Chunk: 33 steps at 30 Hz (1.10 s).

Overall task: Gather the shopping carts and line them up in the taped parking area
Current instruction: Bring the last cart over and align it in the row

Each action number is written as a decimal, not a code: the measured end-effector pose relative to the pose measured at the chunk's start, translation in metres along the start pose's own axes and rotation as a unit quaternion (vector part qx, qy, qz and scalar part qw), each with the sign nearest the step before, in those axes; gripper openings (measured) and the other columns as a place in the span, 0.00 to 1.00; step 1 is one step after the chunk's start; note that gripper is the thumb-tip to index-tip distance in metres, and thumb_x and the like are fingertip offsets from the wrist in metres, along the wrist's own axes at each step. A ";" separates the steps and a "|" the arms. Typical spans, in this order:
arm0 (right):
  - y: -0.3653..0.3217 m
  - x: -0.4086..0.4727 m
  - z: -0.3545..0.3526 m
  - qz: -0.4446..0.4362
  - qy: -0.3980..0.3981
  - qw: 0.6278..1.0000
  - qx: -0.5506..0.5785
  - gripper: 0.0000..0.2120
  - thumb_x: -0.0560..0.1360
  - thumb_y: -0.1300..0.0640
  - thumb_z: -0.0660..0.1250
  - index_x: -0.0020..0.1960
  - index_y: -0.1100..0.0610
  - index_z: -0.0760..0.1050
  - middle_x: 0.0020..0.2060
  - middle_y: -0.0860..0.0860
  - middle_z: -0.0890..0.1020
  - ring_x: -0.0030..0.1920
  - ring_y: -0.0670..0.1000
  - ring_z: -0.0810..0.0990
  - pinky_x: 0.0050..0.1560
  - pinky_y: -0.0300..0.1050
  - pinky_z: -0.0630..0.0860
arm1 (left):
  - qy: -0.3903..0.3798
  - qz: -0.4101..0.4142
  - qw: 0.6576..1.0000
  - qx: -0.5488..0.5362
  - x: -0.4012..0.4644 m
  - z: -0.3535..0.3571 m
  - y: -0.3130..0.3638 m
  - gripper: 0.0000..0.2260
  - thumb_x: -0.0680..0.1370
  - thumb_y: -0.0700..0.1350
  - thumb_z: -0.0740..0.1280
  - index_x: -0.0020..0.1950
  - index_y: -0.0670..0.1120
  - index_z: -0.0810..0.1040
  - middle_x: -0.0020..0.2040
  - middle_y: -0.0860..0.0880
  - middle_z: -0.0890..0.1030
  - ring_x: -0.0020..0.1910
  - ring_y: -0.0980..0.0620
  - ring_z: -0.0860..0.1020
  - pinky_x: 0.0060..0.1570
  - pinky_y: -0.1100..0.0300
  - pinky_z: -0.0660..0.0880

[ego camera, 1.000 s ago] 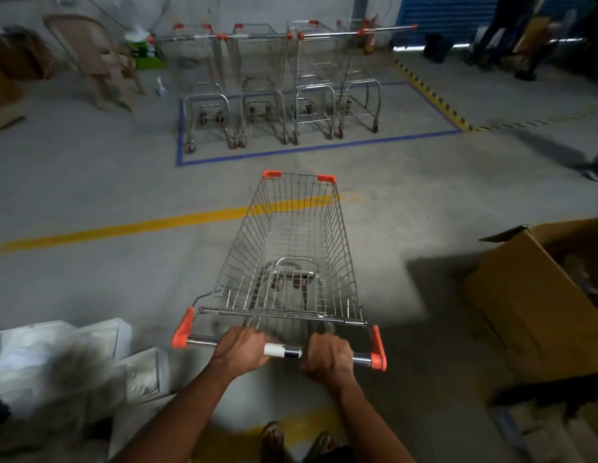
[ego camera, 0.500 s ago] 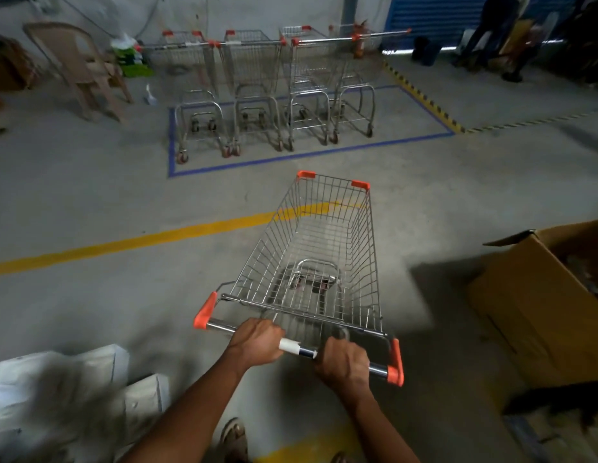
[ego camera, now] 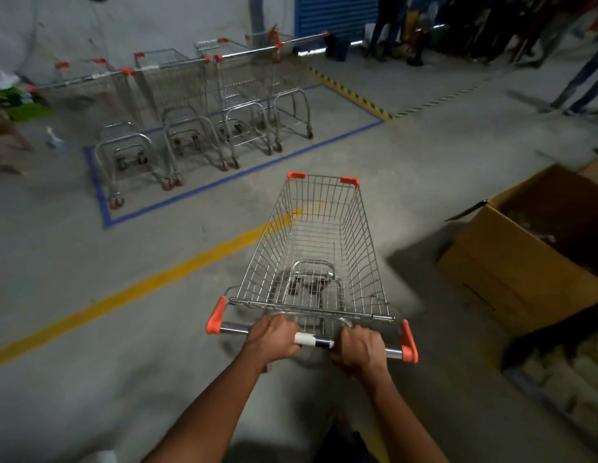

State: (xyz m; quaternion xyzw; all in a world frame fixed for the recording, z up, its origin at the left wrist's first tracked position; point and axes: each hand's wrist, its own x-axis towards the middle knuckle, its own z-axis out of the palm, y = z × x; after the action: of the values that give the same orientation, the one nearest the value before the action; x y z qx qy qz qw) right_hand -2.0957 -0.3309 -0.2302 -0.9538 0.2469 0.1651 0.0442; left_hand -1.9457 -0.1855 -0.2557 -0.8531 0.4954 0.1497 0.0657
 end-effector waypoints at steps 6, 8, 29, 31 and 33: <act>-0.005 0.079 -0.022 -0.012 0.017 0.999 0.024 0.24 0.74 0.35 0.58 0.54 0.53 0.78 0.50 0.54 0.85 0.50 0.58 0.84 0.46 0.48 0.75 | 0.020 0.022 0.999 0.027 0.064 -0.020 -0.048 0.16 0.72 0.57 0.64 0.54 0.49 0.82 0.48 0.46 0.84 0.49 0.43 0.83 0.49 0.54 0.76; -0.003 0.111 -0.036 -0.020 0.023 0.999 0.027 0.24 0.74 0.36 0.60 0.53 0.54 0.79 0.49 0.54 0.85 0.49 0.58 0.85 0.44 0.47 0.73 | 0.028 0.017 0.999 0.028 0.091 -0.031 -0.064 0.17 0.72 0.57 0.65 0.54 0.49 0.82 0.47 0.46 0.84 0.49 0.43 0.83 0.48 0.54 0.77; 0.030 0.421 -0.143 0.042 -0.008 0.997 0.061 0.14 0.72 0.45 0.60 0.43 0.54 0.78 0.41 0.54 0.85 0.43 0.56 0.85 0.45 0.48 0.79 | -0.001 0.062 0.997 0.050 0.387 -0.145 -0.204 0.14 0.75 0.57 0.64 0.51 0.50 0.81 0.46 0.48 0.84 0.46 0.44 0.82 0.45 0.54 0.74; 0.039 0.454 -0.154 0.054 -0.003 0.997 0.063 0.14 0.71 0.46 0.60 0.44 0.54 0.79 0.42 0.54 0.85 0.43 0.56 0.85 0.46 0.49 0.80 | 0.006 0.068 0.996 0.050 0.425 -0.155 -0.216 0.14 0.74 0.58 0.64 0.50 0.50 0.81 0.46 0.48 0.84 0.47 0.43 0.82 0.45 0.54 0.76; 0.049 0.487 -0.164 0.066 0.005 0.996 0.062 0.14 0.73 0.45 0.60 0.44 0.53 0.79 0.42 0.52 0.84 0.42 0.55 0.84 0.45 0.48 0.79 | 0.007 0.075 0.996 0.038 0.462 -0.168 -0.225 0.15 0.74 0.58 0.65 0.50 0.50 0.81 0.46 0.48 0.84 0.47 0.43 0.82 0.46 0.54 0.76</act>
State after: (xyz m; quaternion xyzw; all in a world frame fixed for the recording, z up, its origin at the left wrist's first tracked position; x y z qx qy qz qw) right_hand -1.6708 -0.6231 -0.2400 -0.9317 0.3192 0.1478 0.0907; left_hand -1.5042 -0.4980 -0.2528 -0.8115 0.5639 0.1288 0.0831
